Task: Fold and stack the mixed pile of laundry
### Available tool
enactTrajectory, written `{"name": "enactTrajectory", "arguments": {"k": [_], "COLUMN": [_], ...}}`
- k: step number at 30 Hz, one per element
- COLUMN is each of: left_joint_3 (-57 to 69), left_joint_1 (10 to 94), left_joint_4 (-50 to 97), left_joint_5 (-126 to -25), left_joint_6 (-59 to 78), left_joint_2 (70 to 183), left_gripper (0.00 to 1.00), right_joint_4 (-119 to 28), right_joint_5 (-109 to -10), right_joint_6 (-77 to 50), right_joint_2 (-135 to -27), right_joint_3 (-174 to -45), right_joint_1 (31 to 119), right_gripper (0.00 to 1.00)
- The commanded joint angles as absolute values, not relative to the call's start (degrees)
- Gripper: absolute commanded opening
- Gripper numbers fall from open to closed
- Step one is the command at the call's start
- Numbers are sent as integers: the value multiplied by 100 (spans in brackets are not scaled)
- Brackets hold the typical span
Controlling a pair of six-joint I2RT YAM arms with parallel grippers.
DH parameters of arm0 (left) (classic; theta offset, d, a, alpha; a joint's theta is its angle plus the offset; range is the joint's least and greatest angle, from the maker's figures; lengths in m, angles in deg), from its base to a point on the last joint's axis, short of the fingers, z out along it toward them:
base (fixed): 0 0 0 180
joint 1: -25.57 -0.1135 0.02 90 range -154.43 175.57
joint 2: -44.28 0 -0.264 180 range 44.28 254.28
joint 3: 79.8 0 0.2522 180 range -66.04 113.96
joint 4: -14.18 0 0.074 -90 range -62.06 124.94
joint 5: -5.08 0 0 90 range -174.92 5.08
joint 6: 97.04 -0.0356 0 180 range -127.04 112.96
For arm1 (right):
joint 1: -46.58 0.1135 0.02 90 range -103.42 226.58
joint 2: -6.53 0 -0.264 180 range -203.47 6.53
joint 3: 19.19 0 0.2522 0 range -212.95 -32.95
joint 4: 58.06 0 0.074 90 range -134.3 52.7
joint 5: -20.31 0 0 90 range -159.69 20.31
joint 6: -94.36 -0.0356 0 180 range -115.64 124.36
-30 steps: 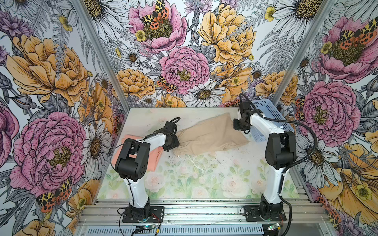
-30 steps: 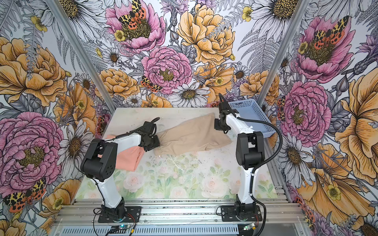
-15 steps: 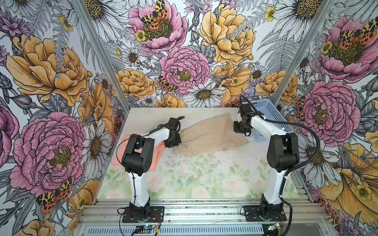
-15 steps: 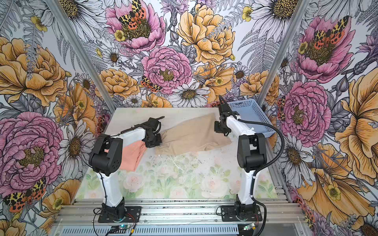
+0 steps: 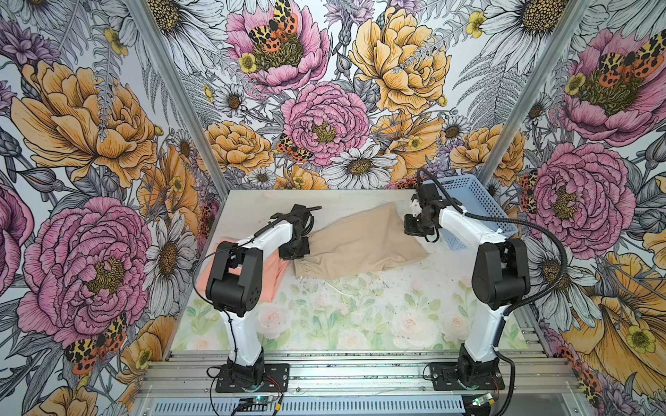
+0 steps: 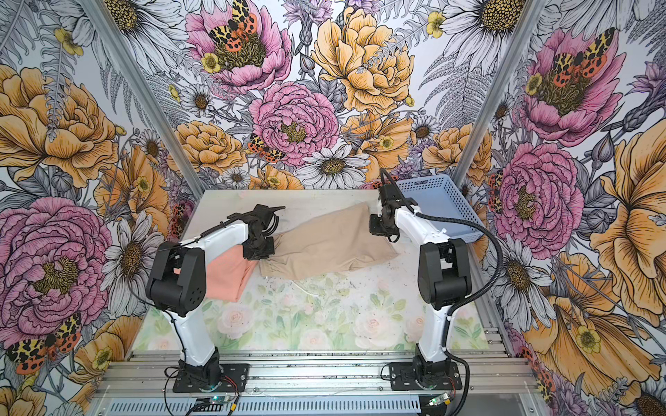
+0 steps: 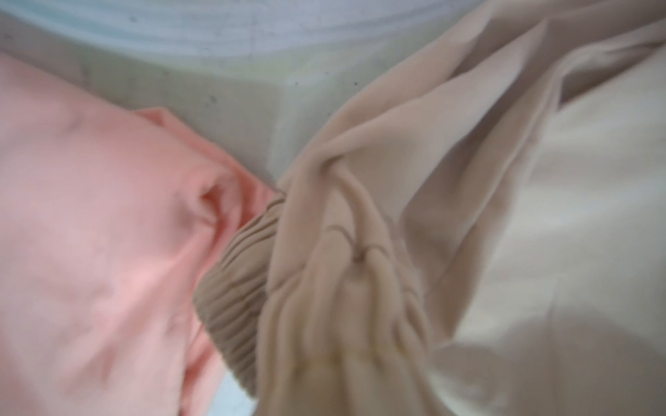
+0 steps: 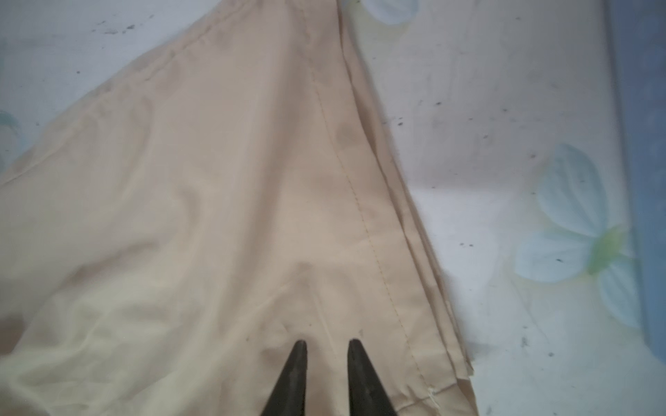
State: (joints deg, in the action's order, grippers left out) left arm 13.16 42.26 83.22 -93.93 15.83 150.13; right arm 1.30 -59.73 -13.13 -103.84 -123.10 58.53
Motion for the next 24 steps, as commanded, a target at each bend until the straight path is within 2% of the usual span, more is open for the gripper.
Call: {"name": "enactTrajectory", "arguments": {"k": [1,5,12,19,24], "left_joint_3": [1619,1802,2565,3448,3774], "left_joint_1": [4199,4290,4596,4887,4921], "left_joint_4": [9050,9468,10188,10795,11129], "left_joint_5": [-9845,-9910,-10056,-10083,-10135], "left_joint_6": [1300,1317,1456,1646,1797], "left_joint_2": [14369,13995,13703,13778,13772], "left_gripper": [0,0,0,0,0], "right_joint_4": [-271,-975,-1913,-2163,-2174], "right_joint_5": [-5314,-4530,-4018,-3597,-3557], "right_joint_6": [-1604,-2117,-2900,-3242,-3284], "right_joint_2": [-10321,-10653,-11609,-12610,-12349], "right_joint_3": [-12268,-12285,-12691,-13645,-13465], "right_joint_1": [6342,6972,7884,8610,8576], "right_gripper": [23,23,23,23,27]}}
